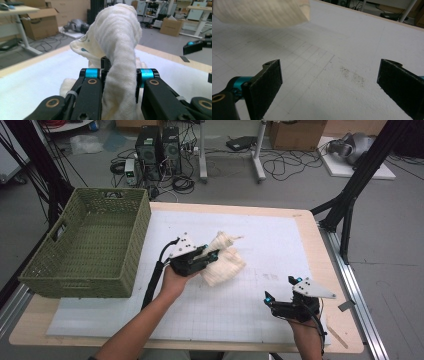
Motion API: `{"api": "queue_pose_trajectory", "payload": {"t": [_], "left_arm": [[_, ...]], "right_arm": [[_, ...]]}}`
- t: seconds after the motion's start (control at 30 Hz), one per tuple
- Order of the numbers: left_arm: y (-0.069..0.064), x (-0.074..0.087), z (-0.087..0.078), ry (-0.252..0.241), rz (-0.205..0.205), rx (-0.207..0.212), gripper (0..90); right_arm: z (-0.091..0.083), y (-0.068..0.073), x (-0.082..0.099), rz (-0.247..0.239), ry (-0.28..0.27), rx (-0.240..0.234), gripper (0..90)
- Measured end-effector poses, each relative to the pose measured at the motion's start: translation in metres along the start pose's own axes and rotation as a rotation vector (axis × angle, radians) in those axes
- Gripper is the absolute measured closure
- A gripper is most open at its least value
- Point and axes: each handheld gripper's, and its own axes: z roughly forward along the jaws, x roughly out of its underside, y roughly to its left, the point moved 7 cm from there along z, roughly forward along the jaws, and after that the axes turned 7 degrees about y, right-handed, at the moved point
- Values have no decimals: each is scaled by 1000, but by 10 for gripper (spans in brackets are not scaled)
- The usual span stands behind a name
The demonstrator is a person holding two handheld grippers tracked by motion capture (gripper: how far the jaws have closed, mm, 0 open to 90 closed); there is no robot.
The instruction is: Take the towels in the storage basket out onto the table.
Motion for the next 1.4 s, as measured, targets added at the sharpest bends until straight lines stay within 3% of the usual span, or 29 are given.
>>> {"api": "queue_pose_trajectory", "payload": {"t": [0.1,0.2,0.33,0.4,0.5,0.6,0.73,0.93,1.17,1.27,1.4], "left_arm": [[-8,9,15,0,2,3,773],[-12,28,29,70,16,-1,757],[-13,49,38,118,16,-17,738],[-12,61,40,172,25,-30,660],[-12,65,35,179,19,-47,600],[-11,68,29,211,-8,-41,428],[-8,70,13,237,-2,-50,327],[11,61,-34,169,-20,-121,265],[32,71,-83,133,-76,-154,183],[37,74,-92,106,-107,-151,176],[39,79,-97,102,-108,-153,177]], "right_arm": [[0,0,1,0,2,1,53],[1,-1,1,-3,3,0,53],[0,-1,2,1,4,-1,53],[0,-1,3,7,7,-3,53],[0,-1,3,8,7,-3,53],[1,-1,3,1,7,-1,53],[0,1,2,-1,9,-3,53],[0,0,2,2,6,1,53],[2,1,2,2,13,0,53],[4,1,2,-2,15,1,53],[6,2,3,-2,25,1,53]]}}
